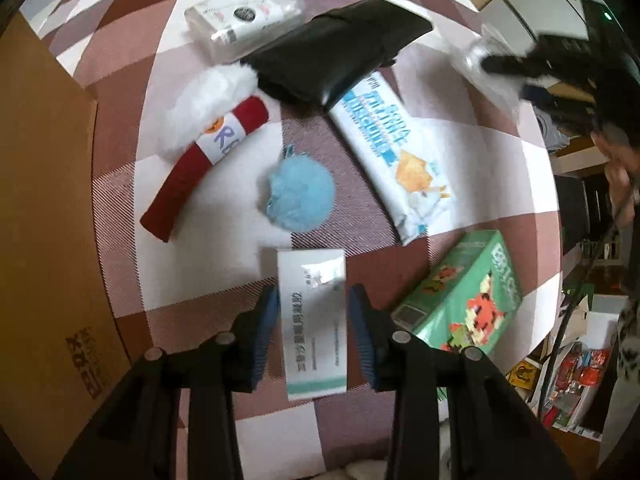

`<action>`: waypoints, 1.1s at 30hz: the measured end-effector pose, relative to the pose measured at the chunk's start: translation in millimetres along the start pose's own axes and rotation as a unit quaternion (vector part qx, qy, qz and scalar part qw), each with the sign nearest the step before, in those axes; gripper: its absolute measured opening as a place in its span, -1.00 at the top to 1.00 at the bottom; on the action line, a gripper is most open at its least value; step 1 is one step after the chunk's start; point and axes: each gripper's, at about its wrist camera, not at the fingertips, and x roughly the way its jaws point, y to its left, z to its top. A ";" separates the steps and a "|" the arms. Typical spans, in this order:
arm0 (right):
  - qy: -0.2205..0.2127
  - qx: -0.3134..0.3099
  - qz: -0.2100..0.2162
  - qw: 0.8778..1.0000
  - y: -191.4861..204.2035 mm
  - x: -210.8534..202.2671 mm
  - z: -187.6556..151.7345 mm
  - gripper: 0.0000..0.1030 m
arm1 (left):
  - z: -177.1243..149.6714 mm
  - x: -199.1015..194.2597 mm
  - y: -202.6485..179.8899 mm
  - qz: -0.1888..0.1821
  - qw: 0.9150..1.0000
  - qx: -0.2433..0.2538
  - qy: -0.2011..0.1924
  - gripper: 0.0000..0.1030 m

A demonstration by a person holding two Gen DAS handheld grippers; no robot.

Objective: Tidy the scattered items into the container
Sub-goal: 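Carry the medicine box with the left tool over the box while the right tool carries the plastic bag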

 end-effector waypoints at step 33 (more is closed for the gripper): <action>-0.031 -0.070 -0.019 0.997 32.1 -98.7 -90.9 0.42 | -21.6 -81.7 -34.2 0.001 0.997 0.052 -0.053 0.27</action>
